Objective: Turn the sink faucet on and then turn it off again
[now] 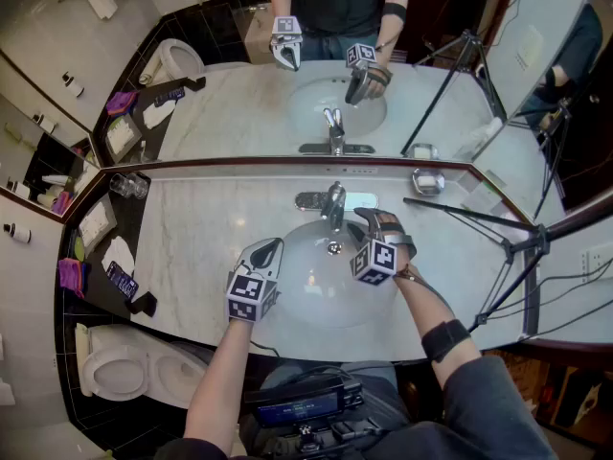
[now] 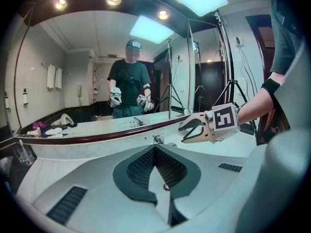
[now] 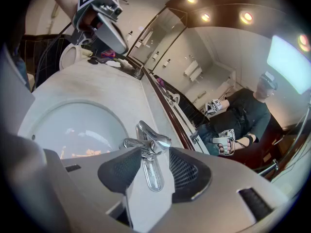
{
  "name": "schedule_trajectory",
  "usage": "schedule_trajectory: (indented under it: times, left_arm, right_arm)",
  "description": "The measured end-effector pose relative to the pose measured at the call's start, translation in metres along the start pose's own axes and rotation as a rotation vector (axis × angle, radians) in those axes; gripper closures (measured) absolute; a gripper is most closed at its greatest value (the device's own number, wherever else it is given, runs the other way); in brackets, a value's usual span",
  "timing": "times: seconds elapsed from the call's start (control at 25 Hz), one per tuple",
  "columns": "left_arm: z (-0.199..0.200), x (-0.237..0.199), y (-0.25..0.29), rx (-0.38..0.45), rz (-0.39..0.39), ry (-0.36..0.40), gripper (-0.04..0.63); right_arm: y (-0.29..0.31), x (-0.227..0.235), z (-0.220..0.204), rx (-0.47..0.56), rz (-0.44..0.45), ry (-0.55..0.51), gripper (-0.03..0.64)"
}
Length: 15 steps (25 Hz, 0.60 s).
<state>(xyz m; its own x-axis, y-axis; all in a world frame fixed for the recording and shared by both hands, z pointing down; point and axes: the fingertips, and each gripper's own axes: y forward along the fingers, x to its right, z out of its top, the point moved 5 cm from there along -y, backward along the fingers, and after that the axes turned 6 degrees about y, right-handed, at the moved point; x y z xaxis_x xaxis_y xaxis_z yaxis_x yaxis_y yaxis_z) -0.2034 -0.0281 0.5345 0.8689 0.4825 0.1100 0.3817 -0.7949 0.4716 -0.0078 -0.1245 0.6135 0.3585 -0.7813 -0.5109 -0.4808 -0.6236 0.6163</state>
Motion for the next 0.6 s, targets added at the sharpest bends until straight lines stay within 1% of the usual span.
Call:
schedule_trajectory:
  times: [0.04, 0.24, 0.48, 0.6]
  left_arm:
    - [-0.001, 0.000, 0.001, 0.000, -0.002, -0.002, 0.595]
    - [-0.005, -0.003, 0.003, 0.005, 0.008, -0.005, 0.595]
    - [-0.015, -0.008, 0.002, -0.016, 0.022, -0.014, 0.595]
    - [-0.020, -0.011, 0.000, -0.035, 0.029, -0.022, 0.595]
  right_arm:
    - [0.005, 0.001, 0.001, -0.002, -0.004, -0.025, 0.410]
    - [0.030, 0.003, 0.005, -0.017, -0.011, -0.136, 0.410]
    - [0.059, -0.003, 0.007, -0.026, -0.004, -0.233, 0.408]
    - [0.072, -0.007, 0.007, -0.032, -0.001, -0.253, 0.408]
